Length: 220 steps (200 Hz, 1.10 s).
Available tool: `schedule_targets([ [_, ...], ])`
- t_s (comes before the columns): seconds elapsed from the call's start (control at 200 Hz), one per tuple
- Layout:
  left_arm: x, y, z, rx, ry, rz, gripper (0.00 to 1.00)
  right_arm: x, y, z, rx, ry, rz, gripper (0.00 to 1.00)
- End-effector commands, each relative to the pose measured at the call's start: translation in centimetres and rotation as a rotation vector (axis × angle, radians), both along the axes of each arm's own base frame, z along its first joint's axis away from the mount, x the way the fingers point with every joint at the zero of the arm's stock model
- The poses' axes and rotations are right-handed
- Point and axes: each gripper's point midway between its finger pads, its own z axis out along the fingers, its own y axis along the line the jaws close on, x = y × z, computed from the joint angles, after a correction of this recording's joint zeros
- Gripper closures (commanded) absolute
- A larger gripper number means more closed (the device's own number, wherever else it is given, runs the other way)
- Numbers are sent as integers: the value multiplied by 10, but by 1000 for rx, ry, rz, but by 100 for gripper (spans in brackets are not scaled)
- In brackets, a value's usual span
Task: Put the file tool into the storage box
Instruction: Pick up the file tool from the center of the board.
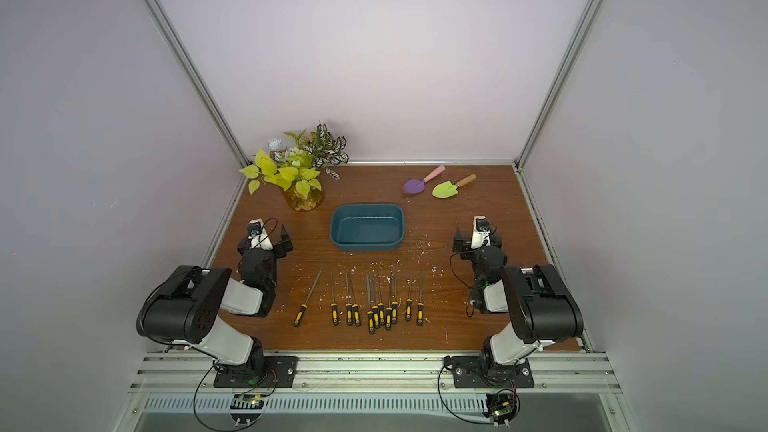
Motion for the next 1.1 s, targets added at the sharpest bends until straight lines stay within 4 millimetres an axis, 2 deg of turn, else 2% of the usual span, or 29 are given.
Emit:
schedule_targets([
  [0.0, -1, 0, 4, 12, -8, -6, 1, 0, -3, 15, -10, -47, -12, 1],
  [0.575, -2, 0, 4, 10, -9, -7, 1, 0, -3, 14, -7, -45, -17, 1],
  [0.646, -6, 7, 10, 6, -26, 46, 1, -1, -8, 19, -3, -56, -42, 1],
  [0.731, -16, -1, 12, 19, -39, 2, 1, -7, -25, 35, 13, -71, -146, 1],
  [0.761, -19, -7, 15, 39, -52, -17, 1, -10, -34, 42, 28, -73, -201, 1],
  [0.796, -25, -11, 30, 75, -104, 0, 1, -14, -42, 47, 56, -67, -255, 1],
  [0.846, -34, -2, 42, 89, -122, 118, 1, -18, -49, 56, 109, -58, -299, 1],
  [0.951, -48, 13, 72, 44, -190, 214, 1, -24, -39, 66, 181, -7, -253, 1],
  [1.096, -57, 15, 124, 15, -245, 220, 1, -38, -26, 70, 298, 64, -204, 1],
])
